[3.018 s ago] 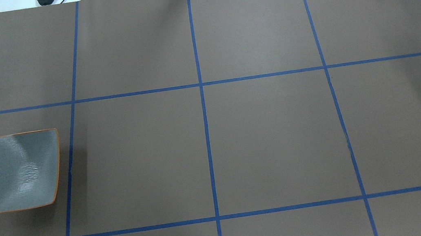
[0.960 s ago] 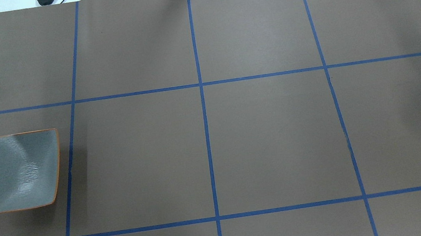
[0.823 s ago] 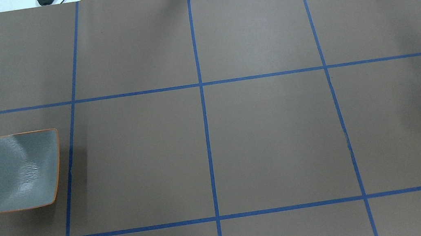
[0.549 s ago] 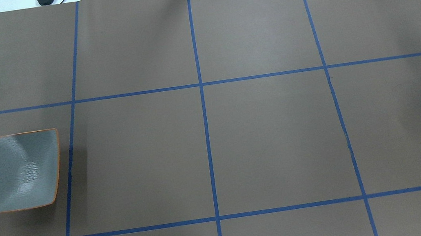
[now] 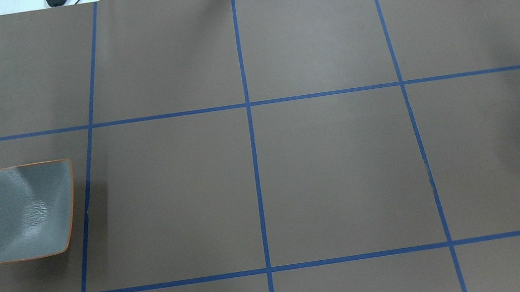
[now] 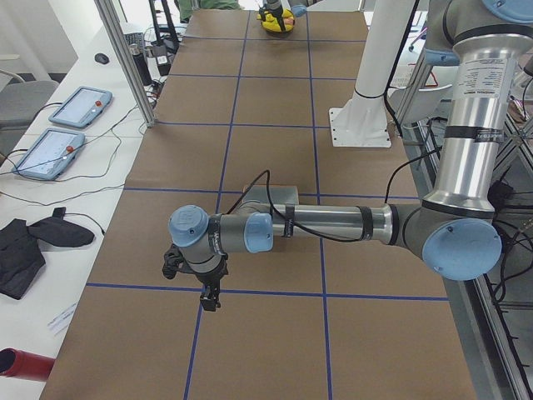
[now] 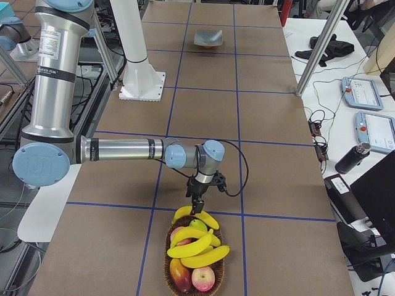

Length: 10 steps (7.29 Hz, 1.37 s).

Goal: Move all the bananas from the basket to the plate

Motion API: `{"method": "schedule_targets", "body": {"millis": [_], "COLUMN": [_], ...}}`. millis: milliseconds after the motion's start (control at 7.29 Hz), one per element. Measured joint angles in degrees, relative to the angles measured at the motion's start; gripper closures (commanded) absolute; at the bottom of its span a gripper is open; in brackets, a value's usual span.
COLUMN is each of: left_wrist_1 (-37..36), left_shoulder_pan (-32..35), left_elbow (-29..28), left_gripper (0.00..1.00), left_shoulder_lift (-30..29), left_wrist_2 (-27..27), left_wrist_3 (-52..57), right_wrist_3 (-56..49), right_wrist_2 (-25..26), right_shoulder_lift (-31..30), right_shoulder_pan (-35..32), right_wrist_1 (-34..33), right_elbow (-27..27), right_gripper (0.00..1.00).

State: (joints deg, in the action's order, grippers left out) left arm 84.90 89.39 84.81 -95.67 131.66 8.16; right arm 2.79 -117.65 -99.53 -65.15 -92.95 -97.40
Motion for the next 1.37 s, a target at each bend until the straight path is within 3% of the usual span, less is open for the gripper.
{"method": "schedule_targets", "body": {"millis": [412, 549, 686, 1235, 1372], "left_wrist_1": [0.55, 0.89, 1.05, 1.22, 1.23], "left_shoulder_pan": [-0.11, -0.14, -0.16, -0.18, -0.21], "left_elbow": [-0.1, -0.19, -0.15, 0.04, 0.12], "left_gripper": [0.0, 0.0, 0.0, 0.0, 0.0], "left_shoulder_lift": [-0.04, -0.04, -0.02, -0.12, -0.2], "left_wrist_2": [0.0, 0.0, 0.0, 0.0, 0.0], "left_wrist_3": [-0.12, -0.15, -0.14, -0.13, -0.15], "right_wrist_3": [-0.16, -0.25, -0.25, -0.44, -0.66], "right_wrist_2": [0.91, 1.3, 1.51, 2.24, 2.33], "right_shoulder_lift": [-0.16, -0.39, -0.55, -0.27, -0.29], "right_shoulder_pan": [0.35, 0.37, 0.37, 0.33, 0.3], "right_wrist_1": [-0.2, -0.2, -0.16, -0.37, -0.43], "right_elbow": [0.31, 0.47, 0.66, 0.91, 0.98], "right_gripper": [0.0, 0.06, 0.3, 0.35, 0.43]}}
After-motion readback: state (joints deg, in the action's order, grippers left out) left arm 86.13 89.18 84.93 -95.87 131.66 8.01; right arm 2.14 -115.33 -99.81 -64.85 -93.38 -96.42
